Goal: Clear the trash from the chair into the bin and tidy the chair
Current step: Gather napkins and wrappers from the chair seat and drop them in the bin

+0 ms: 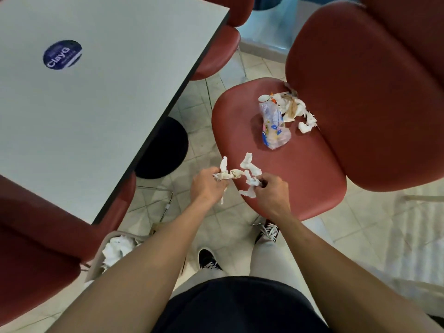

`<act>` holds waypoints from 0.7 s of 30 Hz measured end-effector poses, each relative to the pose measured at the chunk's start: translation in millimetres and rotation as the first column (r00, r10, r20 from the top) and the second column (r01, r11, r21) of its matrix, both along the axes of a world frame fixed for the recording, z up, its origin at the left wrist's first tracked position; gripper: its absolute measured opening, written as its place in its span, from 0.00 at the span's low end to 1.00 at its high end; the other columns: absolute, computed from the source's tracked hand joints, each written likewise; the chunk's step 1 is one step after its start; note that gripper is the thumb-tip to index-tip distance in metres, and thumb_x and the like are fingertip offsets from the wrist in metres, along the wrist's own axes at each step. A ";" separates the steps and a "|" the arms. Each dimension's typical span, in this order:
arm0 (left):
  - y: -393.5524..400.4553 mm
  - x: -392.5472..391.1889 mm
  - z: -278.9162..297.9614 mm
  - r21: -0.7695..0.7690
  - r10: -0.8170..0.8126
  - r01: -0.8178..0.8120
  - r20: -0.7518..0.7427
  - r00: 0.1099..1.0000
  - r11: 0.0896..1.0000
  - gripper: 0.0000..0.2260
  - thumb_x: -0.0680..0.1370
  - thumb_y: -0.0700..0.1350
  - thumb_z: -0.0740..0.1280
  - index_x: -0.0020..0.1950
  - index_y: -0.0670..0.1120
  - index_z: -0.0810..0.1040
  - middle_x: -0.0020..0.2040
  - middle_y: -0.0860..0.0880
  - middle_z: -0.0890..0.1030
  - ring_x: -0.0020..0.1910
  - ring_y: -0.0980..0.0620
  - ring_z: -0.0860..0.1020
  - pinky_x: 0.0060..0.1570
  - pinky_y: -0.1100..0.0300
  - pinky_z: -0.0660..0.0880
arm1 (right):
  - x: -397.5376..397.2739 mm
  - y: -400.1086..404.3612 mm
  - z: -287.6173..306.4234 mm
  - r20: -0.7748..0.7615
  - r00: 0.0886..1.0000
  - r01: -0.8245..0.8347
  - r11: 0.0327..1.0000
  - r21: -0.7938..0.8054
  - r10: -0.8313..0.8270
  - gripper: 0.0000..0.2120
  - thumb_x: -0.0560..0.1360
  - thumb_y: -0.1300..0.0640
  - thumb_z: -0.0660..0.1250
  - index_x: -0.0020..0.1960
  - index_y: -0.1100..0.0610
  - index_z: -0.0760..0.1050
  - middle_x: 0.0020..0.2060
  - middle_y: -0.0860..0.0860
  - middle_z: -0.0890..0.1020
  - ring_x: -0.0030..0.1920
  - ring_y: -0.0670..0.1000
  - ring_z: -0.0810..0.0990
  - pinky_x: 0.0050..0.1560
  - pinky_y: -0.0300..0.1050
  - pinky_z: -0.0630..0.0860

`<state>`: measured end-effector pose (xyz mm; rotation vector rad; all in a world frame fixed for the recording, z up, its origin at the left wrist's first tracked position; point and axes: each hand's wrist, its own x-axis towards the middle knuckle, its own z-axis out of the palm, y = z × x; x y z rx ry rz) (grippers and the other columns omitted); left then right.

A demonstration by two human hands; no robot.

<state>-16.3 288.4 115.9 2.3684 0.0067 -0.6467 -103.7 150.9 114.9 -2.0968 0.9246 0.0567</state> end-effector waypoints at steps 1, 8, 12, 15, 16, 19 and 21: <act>16.1 -2.7 0.7 0.000 0.011 -0.011 -0.001 1.000 1.000 0.07 0.70 0.52 0.74 0.37 0.52 0.78 0.35 0.52 0.81 0.40 0.48 0.80 0.35 0.59 0.70 | -2.2 14.7 0.5 0.004 1.000 -0.019 1.000 0.004 0.019 0.09 0.70 0.66 0.64 0.42 0.57 0.82 0.33 0.52 0.81 0.35 0.53 0.77 0.36 0.45 0.72; 108.6 -34.4 10.9 -0.027 0.201 -0.202 -0.024 0.979 0.979 0.05 0.71 0.50 0.74 0.43 0.53 0.81 0.40 0.54 0.83 0.40 0.52 0.81 0.44 0.53 0.79 | -7.3 81.7 9.0 0.006 0.978 -0.210 0.977 0.017 0.210 0.08 0.71 0.66 0.64 0.42 0.57 0.80 0.33 0.51 0.80 0.35 0.51 0.76 0.34 0.43 0.70; 153.7 -63.4 16.2 -0.024 0.380 -0.381 -0.016 0.925 0.924 0.06 0.72 0.49 0.74 0.46 0.53 0.79 0.44 0.52 0.81 0.42 0.50 0.79 0.47 0.55 0.77 | -8.8 107.8 16.9 0.002 0.933 -0.360 0.933 0.012 0.360 0.08 0.72 0.66 0.64 0.42 0.57 0.80 0.33 0.50 0.79 0.33 0.49 0.74 0.31 0.42 0.70; 185.0 -87.2 14.2 -0.009 0.489 -0.490 -0.022 0.872 0.872 0.15 0.73 0.46 0.73 0.58 0.46 0.79 0.49 0.51 0.80 0.47 0.50 0.79 0.50 0.59 0.74 | -13.0 130.1 19.9 0.016 0.893 -0.451 0.892 0.026 0.451 0.08 0.72 0.66 0.63 0.40 0.57 0.79 0.31 0.49 0.77 0.31 0.49 0.73 0.30 0.44 0.70; 196.4 -96.6 12.2 0.002 0.524 -0.524 -0.032 0.851 0.852 0.17 0.73 0.47 0.73 0.60 0.46 0.79 0.51 0.50 0.81 0.49 0.49 0.79 0.51 0.59 0.74 | -15.6 140.3 19.7 0.018 0.871 -0.492 0.870 0.031 0.491 0.09 0.72 0.67 0.63 0.39 0.56 0.78 0.30 0.48 0.76 0.31 0.48 0.72 0.28 0.40 0.67; 221.5 -117.2 3.4 0.011 0.600 -0.600 -0.049 0.799 0.800 0.18 0.71 0.49 0.74 0.60 0.46 0.79 0.55 0.48 0.81 0.51 0.48 0.80 0.51 0.57 0.75 | -22.8 165.6 19.9 -0.004 0.818 -0.574 0.818 0.036 0.575 0.09 0.73 0.66 0.62 0.41 0.56 0.78 0.32 0.49 0.77 0.32 0.48 0.72 0.28 0.36 0.65; 238.7 -129.7 1.8 0.008 0.647 -0.647 -0.056 0.761 0.762 0.19 0.72 0.48 0.74 0.61 0.45 0.78 0.56 0.47 0.80 0.53 0.47 0.79 0.51 0.59 0.72 | -28.0 185.6 17.7 -0.018 0.785 -0.618 0.785 0.035 0.619 0.07 0.74 0.66 0.64 0.43 0.58 0.80 0.34 0.51 0.79 0.34 0.49 0.74 0.29 0.39 0.67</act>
